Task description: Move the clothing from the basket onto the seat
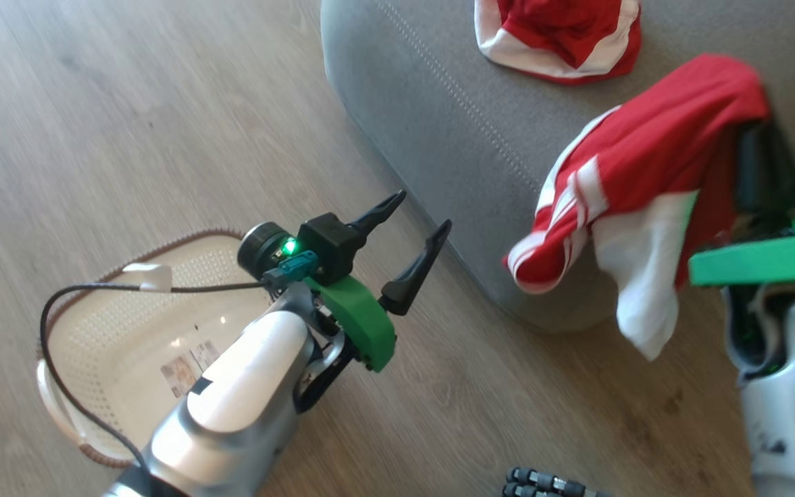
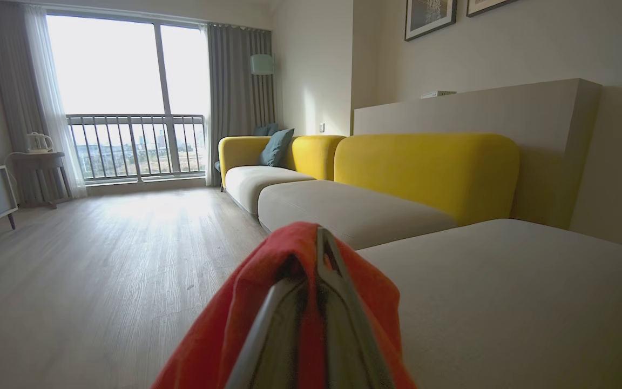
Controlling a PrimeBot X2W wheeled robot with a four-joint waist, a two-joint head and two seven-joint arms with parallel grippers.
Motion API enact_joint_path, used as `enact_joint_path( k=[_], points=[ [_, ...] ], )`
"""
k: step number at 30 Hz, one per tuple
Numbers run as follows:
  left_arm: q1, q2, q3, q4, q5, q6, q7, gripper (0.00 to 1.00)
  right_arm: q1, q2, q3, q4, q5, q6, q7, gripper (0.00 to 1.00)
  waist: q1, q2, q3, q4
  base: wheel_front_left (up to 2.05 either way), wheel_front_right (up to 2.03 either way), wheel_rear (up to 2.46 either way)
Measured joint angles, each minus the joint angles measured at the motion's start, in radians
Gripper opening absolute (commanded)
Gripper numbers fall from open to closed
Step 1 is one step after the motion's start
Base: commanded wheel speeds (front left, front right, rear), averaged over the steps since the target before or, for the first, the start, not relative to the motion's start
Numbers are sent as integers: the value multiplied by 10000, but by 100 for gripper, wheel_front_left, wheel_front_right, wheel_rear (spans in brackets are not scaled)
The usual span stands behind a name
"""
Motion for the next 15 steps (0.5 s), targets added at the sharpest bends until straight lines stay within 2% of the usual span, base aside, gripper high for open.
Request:
enact_joint_path(
  k=[7, 15],
  points=[
    [-29, 443, -148, -13, 12, 2, 2, 100, -1505, -577, -604, 380, -84, 0, -2, 0, 0, 0, 757, -29, 0, 0, 0],
    [-415, 963, -188, -77, 190, 0, 2, 100, -3267, -871, -913, 1114, -228, 0, -2, 0, 0, 0, 1933, -60, 0, 0, 0]
  ],
)
